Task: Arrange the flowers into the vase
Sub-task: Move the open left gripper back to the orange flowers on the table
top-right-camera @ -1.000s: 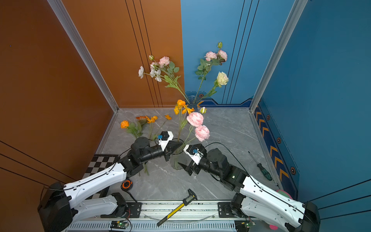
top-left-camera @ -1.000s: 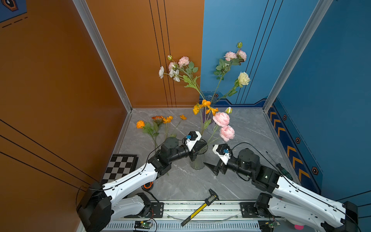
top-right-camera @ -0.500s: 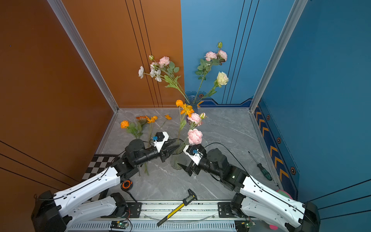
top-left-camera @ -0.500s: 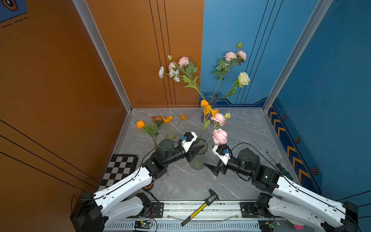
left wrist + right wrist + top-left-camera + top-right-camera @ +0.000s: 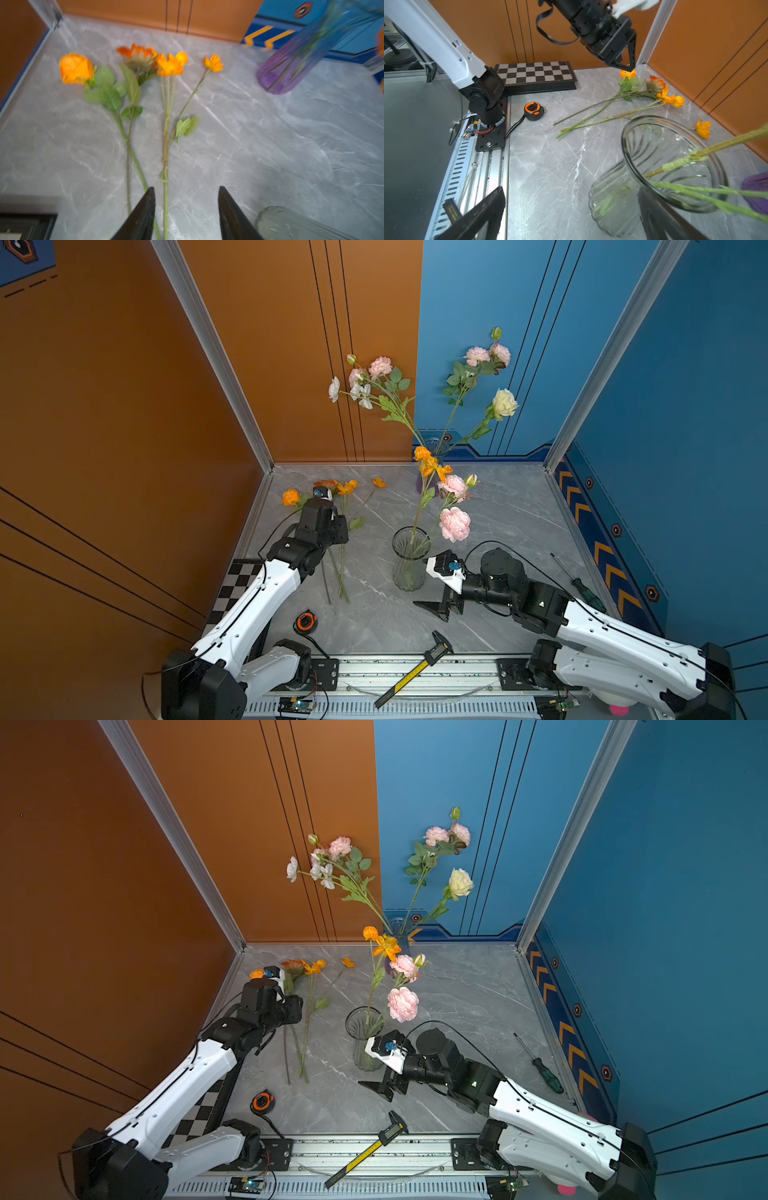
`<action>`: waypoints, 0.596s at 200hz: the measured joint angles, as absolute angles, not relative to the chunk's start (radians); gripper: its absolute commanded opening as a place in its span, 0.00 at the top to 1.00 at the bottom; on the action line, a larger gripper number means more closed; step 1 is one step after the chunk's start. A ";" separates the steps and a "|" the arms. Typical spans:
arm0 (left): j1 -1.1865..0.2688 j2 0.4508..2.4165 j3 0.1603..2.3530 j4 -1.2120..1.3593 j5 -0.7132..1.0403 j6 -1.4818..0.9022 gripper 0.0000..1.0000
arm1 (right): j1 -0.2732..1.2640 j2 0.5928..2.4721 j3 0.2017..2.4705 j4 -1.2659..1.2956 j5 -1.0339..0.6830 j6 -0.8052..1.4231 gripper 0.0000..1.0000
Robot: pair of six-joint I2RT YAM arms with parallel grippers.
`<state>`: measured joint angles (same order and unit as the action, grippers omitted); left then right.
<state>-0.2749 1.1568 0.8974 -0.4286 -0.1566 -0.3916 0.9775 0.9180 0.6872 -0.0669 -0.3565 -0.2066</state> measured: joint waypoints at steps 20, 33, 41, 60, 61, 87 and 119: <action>-0.217 1.245 0.885 -0.483 -0.148 -0.422 0.59 | 0.992 0.934 0.688 -0.075 -0.396 -0.223 0.00; -0.187 1.308 0.885 -0.499 -0.145 -0.429 0.62 | 1.002 0.944 0.693 -0.084 -0.414 -0.236 0.00; -0.170 1.351 0.886 -0.505 -0.144 -0.427 0.62 | 1.006 0.948 0.697 -0.087 -0.421 -0.241 0.00; -0.142 1.454 0.899 -0.516 -0.146 -0.421 0.63 | 1.015 0.954 0.699 -0.091 -0.428 -0.255 0.00; -0.141 1.457 0.899 -0.516 -0.147 -0.420 0.63 | 1.015 0.954 0.699 -0.091 -0.428 -0.255 0.00; -0.110 1.566 0.924 -0.516 -0.146 -0.408 0.63 | 1.016 0.963 0.700 -0.097 -0.432 -0.265 0.00; -0.076 1.644 0.969 -0.511 -0.146 -0.391 0.67 | 1.016 0.968 0.701 -0.098 -0.434 -0.266 0.00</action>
<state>-0.0757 1.6444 0.9691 -0.5114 -0.1459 -0.3908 1.0157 0.9684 0.7006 -0.0978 -0.4339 -0.2665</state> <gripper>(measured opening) 0.342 0.998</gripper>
